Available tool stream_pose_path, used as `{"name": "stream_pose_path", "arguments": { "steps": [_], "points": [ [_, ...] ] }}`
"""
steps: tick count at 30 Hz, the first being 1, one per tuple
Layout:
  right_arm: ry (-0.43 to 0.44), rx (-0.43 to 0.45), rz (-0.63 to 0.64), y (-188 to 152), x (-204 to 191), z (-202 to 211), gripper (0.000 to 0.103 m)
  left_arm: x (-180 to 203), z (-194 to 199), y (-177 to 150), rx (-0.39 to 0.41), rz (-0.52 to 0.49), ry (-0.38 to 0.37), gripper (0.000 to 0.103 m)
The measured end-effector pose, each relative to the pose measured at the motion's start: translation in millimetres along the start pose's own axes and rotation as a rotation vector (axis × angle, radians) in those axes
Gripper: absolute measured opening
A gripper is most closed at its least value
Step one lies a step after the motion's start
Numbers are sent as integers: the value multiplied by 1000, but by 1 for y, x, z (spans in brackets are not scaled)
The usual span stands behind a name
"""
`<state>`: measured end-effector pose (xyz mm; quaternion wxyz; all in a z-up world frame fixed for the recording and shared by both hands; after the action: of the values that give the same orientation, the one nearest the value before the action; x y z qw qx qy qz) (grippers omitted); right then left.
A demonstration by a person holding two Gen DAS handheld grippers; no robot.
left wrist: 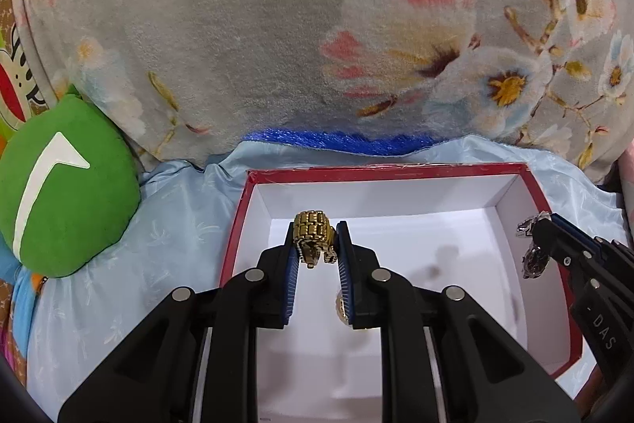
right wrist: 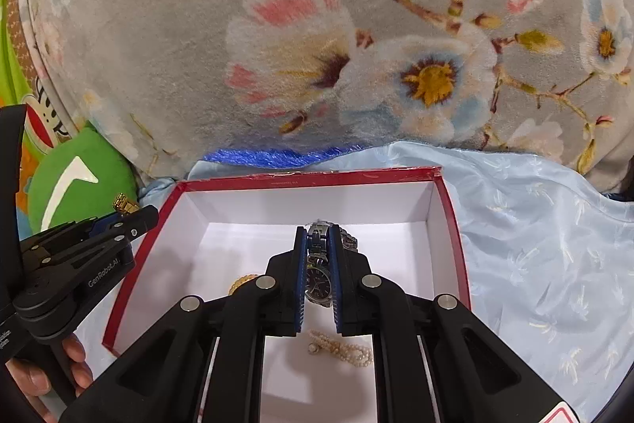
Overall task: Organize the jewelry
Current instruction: 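Open both tools to drop the watches into the red box, then withdraw both tools from the box back toward the remaining rings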
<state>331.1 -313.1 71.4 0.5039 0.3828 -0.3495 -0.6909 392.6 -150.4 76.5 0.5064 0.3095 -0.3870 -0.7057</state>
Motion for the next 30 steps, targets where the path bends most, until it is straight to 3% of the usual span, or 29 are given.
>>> {"name": "stream_pose_path", "arguments": {
  "steps": [7, 11, 16, 24, 30],
  "points": [
    [0, -22, 8, -2, 0, -20, 12, 0, -17, 0, 6, -4, 17, 20],
    [-9, 9, 15, -1, 1, -17, 16, 0, -19, 2, 17, -12, 27, 47],
    [-14, 43, 8, 1, 3, -3, 21, -4, -11, 1, 30, 1, 26, 48],
    [38, 125, -30, -10, 5, 63, 22, -19, 34, -9, 68, 6, 28, 48],
    [79, 155, -44, -52, 5, 141, 28, -40, 87, -47, 40, 33, 11, 48]
  ]
}}
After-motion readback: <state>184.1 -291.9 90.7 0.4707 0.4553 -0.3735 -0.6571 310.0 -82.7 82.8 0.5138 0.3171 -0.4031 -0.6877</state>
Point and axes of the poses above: each gripper's, at about its wrist camera, not at the fingertips, and z roughly against the way its jaws point, x to its right, y to its top, the point moved 1 cm from there along -z, roughly the way its jaws point, and after that the axes turned 9 degrees about x, right-handed, at the moved point
